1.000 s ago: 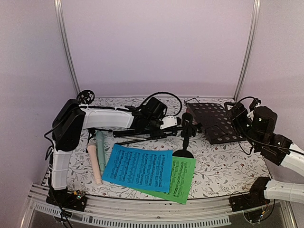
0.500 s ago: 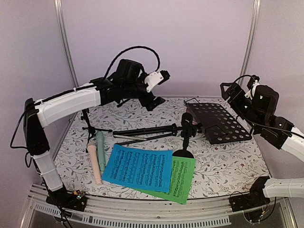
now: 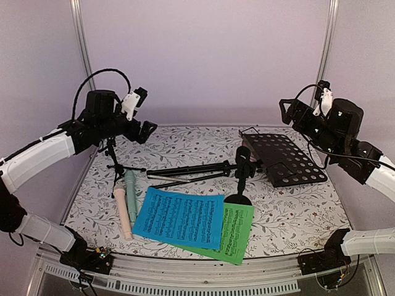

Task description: Pack up the instrument practice props

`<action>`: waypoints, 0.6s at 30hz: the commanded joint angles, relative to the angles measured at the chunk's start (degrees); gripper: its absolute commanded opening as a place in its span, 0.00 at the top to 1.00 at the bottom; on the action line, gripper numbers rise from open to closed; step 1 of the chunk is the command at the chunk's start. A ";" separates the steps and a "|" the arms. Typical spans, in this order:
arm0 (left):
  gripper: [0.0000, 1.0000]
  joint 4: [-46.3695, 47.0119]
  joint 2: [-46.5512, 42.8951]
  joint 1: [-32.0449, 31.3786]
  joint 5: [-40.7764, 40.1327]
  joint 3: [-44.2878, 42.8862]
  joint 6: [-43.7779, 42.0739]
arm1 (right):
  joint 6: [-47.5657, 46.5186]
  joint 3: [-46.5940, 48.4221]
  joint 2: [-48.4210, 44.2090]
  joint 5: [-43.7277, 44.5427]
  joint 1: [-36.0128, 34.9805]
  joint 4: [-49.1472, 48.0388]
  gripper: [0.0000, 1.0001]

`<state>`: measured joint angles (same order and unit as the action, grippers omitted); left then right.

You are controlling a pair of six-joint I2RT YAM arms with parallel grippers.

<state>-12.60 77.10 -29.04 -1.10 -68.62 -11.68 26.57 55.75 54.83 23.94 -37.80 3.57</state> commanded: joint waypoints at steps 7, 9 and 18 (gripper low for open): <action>0.01 3.34 -17.15 9.90 -3.57 18.70 8.88 | -1.71 13.02 9.65 11.21 0.27 15.53 0.01; 0.01 4.50 -20.40 11.87 -3.41 23.00 10.44 | -0.87 14.04 10.90 11.23 0.27 17.16 0.01; 0.01 5.44 -28.85 15.54 -1.51 30.34 15.28 | -0.42 14.04 11.19 8.32 0.25 15.15 0.01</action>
<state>-9.28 50.00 -14.11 -3.36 -39.29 1.02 26.15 68.31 66.06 32.58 -37.80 19.18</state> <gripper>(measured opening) 0.994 0.989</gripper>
